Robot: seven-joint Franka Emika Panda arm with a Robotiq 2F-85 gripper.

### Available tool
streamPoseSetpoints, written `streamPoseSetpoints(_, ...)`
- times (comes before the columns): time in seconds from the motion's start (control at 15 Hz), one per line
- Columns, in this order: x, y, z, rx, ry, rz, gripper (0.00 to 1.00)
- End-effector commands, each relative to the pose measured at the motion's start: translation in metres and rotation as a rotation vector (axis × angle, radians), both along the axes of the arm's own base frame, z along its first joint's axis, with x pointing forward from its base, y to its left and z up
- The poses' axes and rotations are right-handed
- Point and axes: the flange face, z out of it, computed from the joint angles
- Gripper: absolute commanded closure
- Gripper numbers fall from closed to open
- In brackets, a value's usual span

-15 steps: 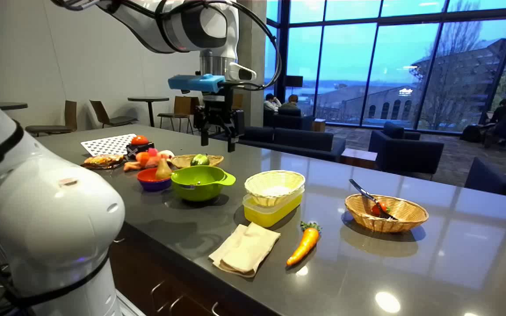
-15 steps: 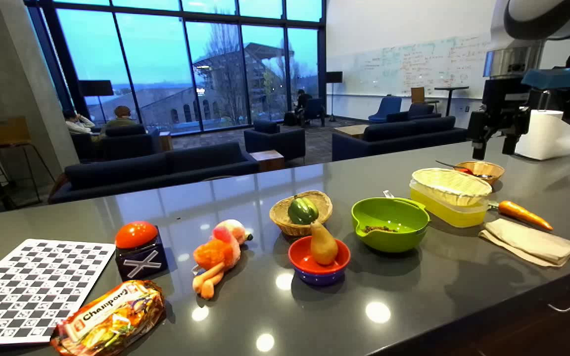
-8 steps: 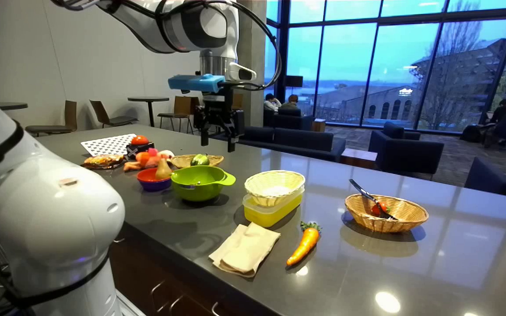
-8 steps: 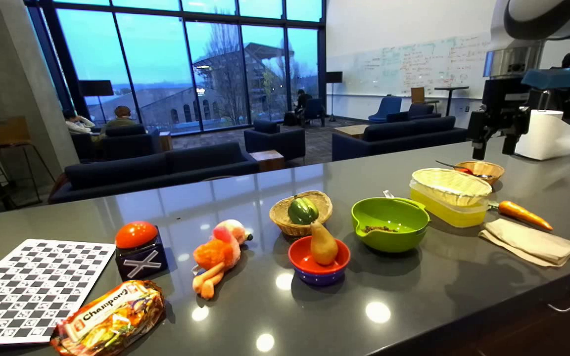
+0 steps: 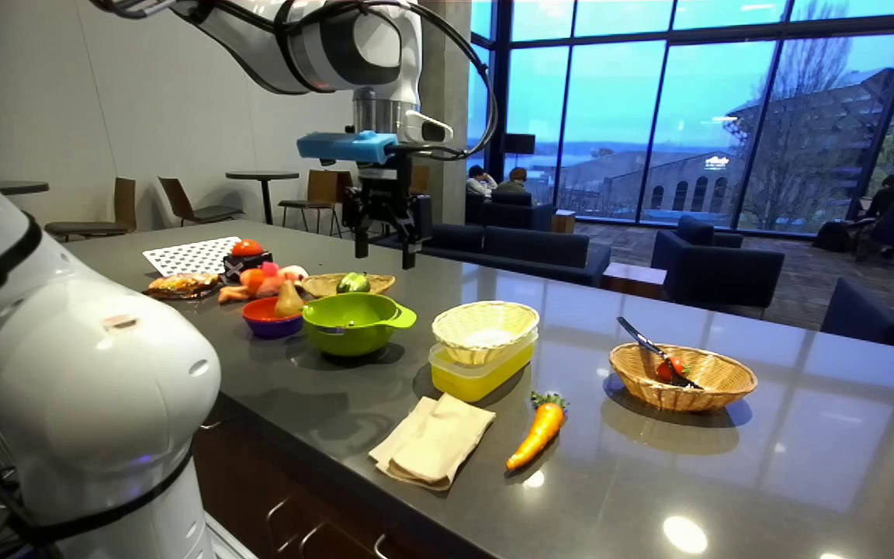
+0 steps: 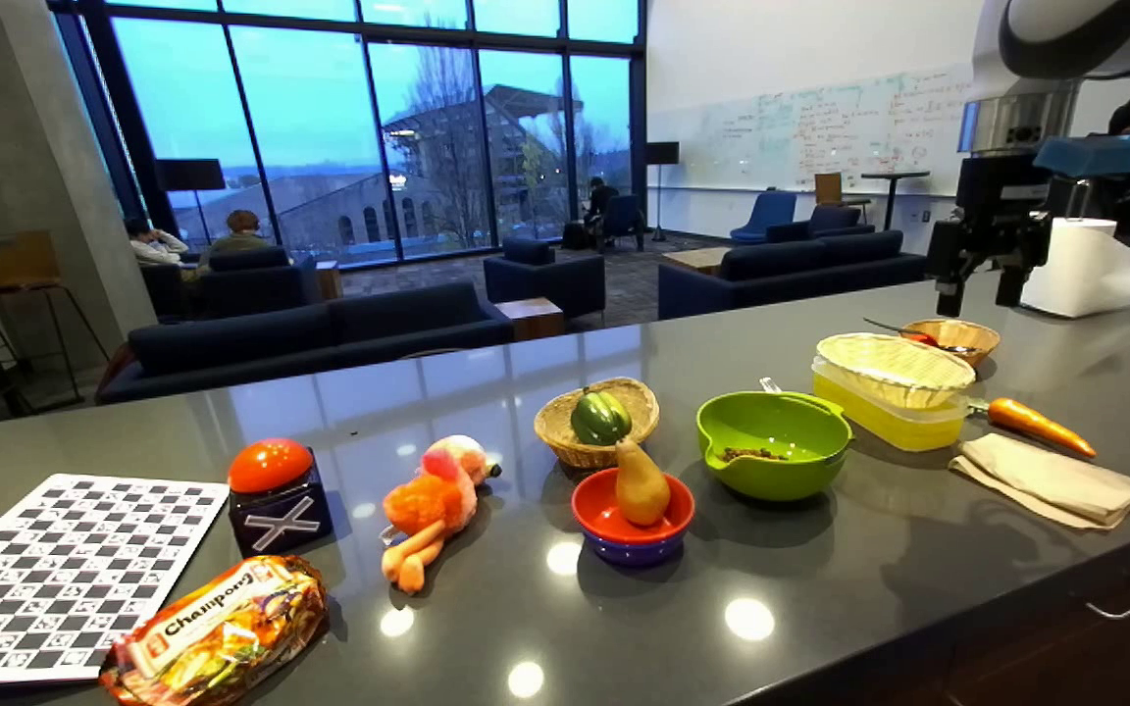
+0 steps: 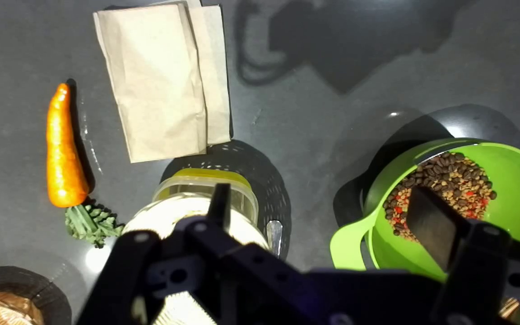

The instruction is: Use the brown paper to clean the carrot

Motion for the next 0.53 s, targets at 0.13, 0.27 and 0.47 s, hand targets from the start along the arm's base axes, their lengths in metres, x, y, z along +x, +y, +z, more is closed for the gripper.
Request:
streamPoseSetpoints(0.13,-0.002,-0.024,0.004,0.013,-0.011,-0.059,0.00)
streamPoseSetpoints(0.27,-0.004,-0.041,0.001,0.026,-0.003,-0.099,0.00)
streamPoseSetpoints(0.47,-0.010,-0.067,-0.006,0.046,0.028,-0.164,0.00)
